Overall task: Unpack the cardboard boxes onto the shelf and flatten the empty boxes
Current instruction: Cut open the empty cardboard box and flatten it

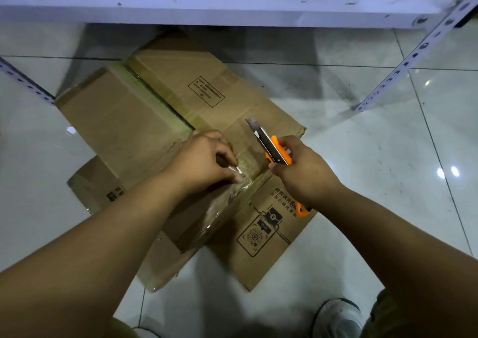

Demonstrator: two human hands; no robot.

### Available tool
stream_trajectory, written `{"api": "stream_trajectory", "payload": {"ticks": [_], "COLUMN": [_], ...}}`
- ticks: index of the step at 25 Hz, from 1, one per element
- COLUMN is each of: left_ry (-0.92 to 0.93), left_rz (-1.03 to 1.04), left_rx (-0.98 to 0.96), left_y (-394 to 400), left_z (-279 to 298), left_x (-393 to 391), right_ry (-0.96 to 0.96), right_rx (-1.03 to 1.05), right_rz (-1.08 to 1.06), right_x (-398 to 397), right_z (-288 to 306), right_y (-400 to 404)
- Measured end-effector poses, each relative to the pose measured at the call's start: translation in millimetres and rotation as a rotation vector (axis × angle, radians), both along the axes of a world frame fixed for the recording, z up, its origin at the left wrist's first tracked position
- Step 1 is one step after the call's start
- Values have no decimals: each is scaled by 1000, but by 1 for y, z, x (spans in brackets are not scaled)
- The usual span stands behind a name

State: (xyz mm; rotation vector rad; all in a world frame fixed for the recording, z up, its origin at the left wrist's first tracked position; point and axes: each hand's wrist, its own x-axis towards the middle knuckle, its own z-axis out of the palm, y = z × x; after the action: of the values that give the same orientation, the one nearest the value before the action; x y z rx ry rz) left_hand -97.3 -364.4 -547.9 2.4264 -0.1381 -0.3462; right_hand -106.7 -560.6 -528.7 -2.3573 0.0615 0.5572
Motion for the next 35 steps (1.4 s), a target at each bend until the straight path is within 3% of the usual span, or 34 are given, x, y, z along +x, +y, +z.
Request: {"api": "stream_trajectory", "payload": {"ticks": [3,10,19,25,30,35], "left_ry": [7,13,-9,-149,-295,-696], "left_rz": [96,122,62,-56,-170,-264], "left_rx": [-72,117,209,304,495,651], "left_y": [4,5,4,3,1,4], "left_z": [-2,-5,-14,-27,-36,-46], "left_x": [5,13,18,16,10,4], "right_ry": [-1,32,47,65,77,85], "right_rx": [-48,-45,-79,-49,-49,-24], "right_rz": [30,43,41,21,55,59], "right_x": [-1,0,6,10,6,-3], "right_z": [-3,-2,-4,-5,-2,-1], "right_y": [0,5,0,-5,-8,-20]}}
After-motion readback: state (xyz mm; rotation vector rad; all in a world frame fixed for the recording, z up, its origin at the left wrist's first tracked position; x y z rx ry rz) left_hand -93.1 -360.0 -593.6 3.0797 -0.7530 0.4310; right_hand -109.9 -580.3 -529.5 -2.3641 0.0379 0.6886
